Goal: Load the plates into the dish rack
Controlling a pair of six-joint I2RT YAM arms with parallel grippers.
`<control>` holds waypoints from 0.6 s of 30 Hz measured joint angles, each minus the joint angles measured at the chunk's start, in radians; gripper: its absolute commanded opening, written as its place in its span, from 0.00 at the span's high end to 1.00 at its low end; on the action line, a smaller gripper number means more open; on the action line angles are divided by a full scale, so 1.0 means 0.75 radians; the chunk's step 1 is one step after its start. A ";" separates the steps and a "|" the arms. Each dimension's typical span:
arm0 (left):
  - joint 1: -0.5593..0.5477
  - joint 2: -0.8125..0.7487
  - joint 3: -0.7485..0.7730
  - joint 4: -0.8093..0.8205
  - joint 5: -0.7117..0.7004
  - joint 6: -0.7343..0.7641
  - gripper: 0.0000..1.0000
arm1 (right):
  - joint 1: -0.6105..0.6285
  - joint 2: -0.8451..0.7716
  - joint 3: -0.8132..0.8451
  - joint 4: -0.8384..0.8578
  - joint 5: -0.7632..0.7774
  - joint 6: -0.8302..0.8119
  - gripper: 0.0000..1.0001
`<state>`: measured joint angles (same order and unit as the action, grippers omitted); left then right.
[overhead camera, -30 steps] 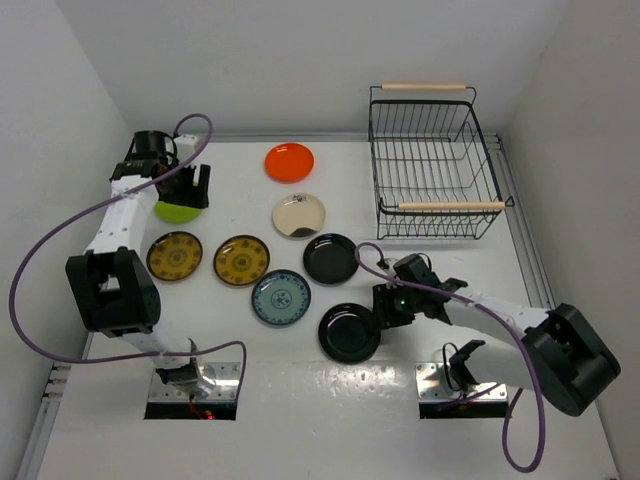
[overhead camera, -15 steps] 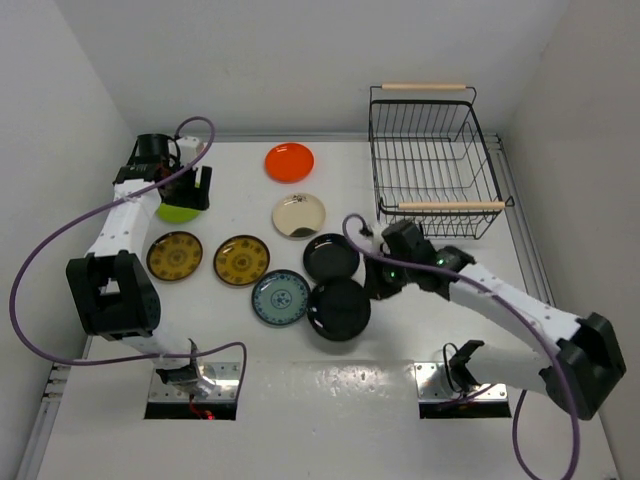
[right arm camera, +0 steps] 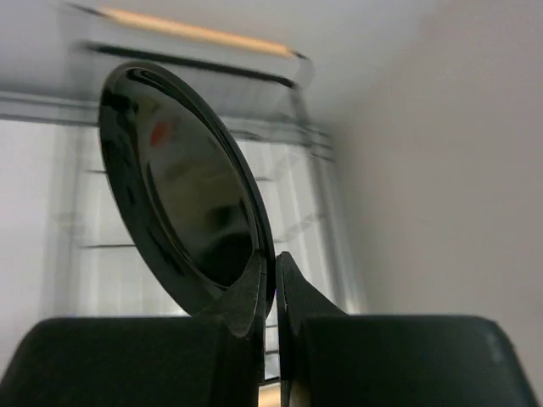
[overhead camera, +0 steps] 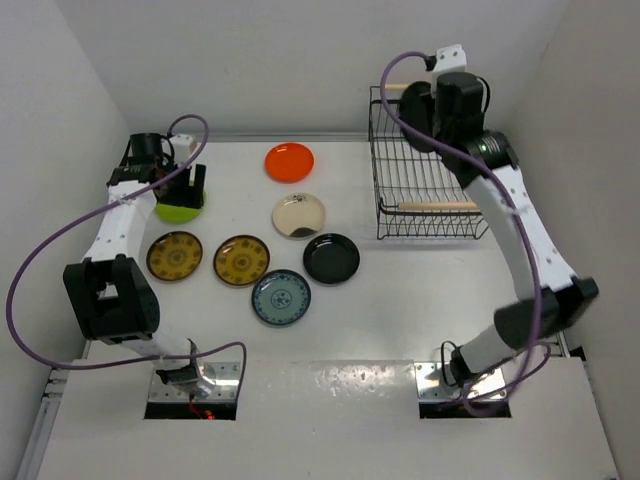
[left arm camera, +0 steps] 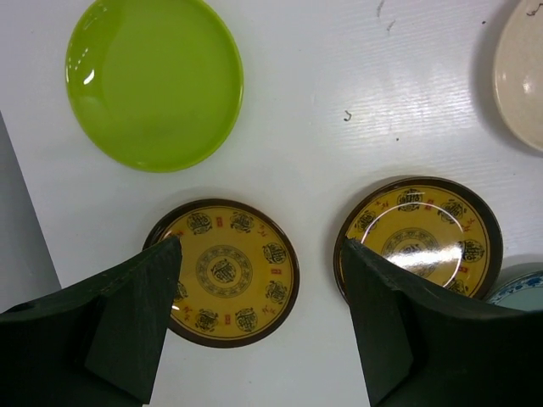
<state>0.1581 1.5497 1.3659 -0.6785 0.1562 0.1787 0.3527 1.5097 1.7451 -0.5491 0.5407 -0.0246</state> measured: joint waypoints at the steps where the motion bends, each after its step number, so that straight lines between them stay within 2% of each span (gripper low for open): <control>1: 0.004 -0.001 0.000 0.001 -0.002 -0.001 0.19 | -0.052 0.070 0.032 0.013 0.061 -0.045 1.00; 4: 0.022 -0.001 0.000 0.000 -0.006 0.000 0.19 | -0.193 0.273 0.055 0.055 0.219 -0.188 1.00; 7: 0.040 0.000 0.000 0.001 -0.009 0.000 0.19 | -0.297 0.404 -0.030 0.122 0.305 -0.313 1.00; 13: 0.071 0.003 0.000 0.001 -0.010 0.001 0.19 | -0.414 0.463 -0.191 0.190 0.320 -0.410 1.00; 18: 0.089 0.025 0.000 0.002 -0.011 0.001 0.19 | -0.467 0.473 -0.249 0.231 0.284 -0.405 1.00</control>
<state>0.2245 1.5684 1.3659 -0.6769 0.1482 0.1795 0.0021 1.8641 1.5581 -0.3756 0.7536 -0.3283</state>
